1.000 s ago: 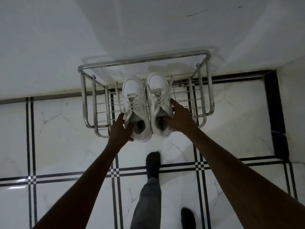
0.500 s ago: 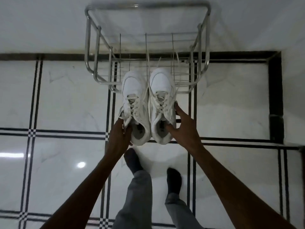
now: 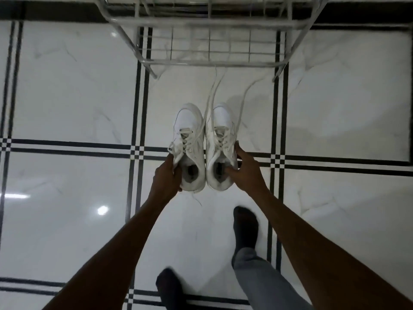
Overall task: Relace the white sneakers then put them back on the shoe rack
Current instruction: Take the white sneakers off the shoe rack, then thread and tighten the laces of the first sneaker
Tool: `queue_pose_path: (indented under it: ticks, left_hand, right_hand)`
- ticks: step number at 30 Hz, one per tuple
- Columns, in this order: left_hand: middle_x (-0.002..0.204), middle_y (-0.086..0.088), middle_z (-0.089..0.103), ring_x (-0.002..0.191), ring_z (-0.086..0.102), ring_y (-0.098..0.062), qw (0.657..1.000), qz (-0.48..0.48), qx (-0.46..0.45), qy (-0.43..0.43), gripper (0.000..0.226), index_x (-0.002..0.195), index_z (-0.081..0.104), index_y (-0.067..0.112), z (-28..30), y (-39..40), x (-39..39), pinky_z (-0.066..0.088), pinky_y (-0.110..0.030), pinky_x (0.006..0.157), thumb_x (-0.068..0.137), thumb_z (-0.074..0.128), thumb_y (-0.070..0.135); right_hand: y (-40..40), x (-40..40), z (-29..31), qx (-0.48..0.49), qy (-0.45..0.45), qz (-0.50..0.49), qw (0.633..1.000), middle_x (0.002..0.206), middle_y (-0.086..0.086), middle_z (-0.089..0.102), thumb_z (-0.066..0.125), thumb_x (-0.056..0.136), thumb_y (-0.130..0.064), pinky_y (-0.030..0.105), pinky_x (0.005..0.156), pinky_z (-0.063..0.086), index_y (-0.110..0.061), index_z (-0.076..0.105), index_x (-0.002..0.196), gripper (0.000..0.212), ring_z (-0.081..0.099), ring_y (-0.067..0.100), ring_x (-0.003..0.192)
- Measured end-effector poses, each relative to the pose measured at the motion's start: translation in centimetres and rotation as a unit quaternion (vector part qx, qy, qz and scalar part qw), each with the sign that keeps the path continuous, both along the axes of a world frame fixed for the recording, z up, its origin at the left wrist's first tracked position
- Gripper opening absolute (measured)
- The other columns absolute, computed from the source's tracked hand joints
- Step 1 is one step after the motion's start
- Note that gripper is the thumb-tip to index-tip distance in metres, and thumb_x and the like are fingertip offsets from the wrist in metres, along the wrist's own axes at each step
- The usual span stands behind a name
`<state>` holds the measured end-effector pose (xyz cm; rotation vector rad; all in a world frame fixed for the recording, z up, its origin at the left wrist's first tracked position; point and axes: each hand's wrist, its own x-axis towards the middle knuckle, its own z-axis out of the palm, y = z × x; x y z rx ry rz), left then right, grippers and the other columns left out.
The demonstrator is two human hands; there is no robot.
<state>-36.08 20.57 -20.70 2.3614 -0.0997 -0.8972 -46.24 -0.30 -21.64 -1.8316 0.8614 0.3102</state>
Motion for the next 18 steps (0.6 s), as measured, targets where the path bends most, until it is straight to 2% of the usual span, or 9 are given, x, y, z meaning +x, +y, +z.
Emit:
queue_pose_path:
  ticks: [4,7,9,13,15,16,18]
  left_hand:
    - [0.102,-0.018,0.068,0.059,0.069,-0.025,1.000,0.001,0.006,0.007,0.037,0.142,0.048,0.006,-8.3,1.1,-0.4,0.057,-0.024,0.043,0.105,0.044,0.007]
    - [0.107,-0.018,0.067,0.068,0.073,-0.032,1.000,0.010,0.002,0.012,0.043,0.147,0.046,0.008,-13.2,1.2,-0.6,0.064,-0.043,0.058,0.104,0.043,0.007]
    - [0.109,-0.018,0.067,0.071,0.073,-0.038,1.000,0.003,0.004,0.017,0.045,0.149,0.043,0.011,-15.2,1.1,-1.1,0.064,-0.044,0.062,0.104,0.043,0.008]
    - [0.109,-0.018,0.072,0.071,0.074,-0.036,0.999,0.017,-0.005,0.041,0.038,0.140,0.048,0.016,-16.2,1.3,-2.1,0.064,-0.048,0.074,0.102,0.048,0.016]
    - [0.114,-0.010,0.071,0.087,0.071,-0.029,0.997,0.034,-0.026,0.062,0.044,0.144,0.049,0.024,-15.7,1.4,-2.1,0.062,-0.046,0.083,0.101,0.056,0.025]
    - [0.116,-0.005,0.070,0.096,0.069,-0.025,0.996,0.047,-0.038,0.070,0.047,0.145,0.051,0.026,-15.4,1.5,-2.0,0.059,-0.041,0.086,0.099,0.061,0.031]
    - [0.119,0.003,0.069,0.106,0.067,-0.017,0.990,0.084,-0.070,0.084,0.046,0.138,0.059,0.027,-15.0,1.5,-1.6,0.052,-0.028,0.086,0.096,0.067,0.043]
  right_hand:
    - [0.9,-0.1,-8.2,-0.015,0.012,0.012,1.000,0.141,0.008,0.058,0.069,0.087,-0.014,0.033,0.089,0.053,-0.022,0.031,0.155,0.078,0.063,0.027,0.119]
    - [1.0,0.0,-13.2,-0.012,0.025,0.009,1.000,0.137,0.007,0.062,0.068,0.084,-0.019,0.039,0.095,0.055,-0.025,0.040,0.152,0.074,0.062,0.027,0.120]
    - [1.0,-0.3,-15.3,-0.025,0.027,0.019,0.999,0.138,0.006,0.062,0.068,0.084,-0.019,0.038,0.099,0.053,-0.024,0.042,0.150,0.071,0.060,0.026,0.124]
    - [1.3,-1.4,-16.2,-0.042,0.008,0.015,0.999,0.140,0.007,0.061,0.070,0.087,-0.010,0.023,0.095,0.045,-0.019,0.041,0.151,0.071,0.058,0.022,0.127]
    - [1.8,-1.7,-15.4,-0.090,-0.031,-0.003,0.995,0.136,0.011,0.060,0.072,0.084,-0.009,0.026,0.099,0.047,-0.015,0.047,0.147,0.067,0.057,0.025,0.126]
    - [2.2,-1.7,-14.8,-0.134,-0.052,-0.014,0.990,0.133,0.011,0.059,0.073,0.084,-0.011,0.028,0.100,0.048,-0.013,0.051,0.142,0.062,0.056,0.025,0.124]
    - [3.2,-1.2,-13.3,-0.228,-0.093,-0.037,0.969,0.122,0.009,0.058,0.073,0.085,-0.017,0.023,0.091,0.049,-0.012,0.060,0.128,0.045,0.057,0.021,0.114]
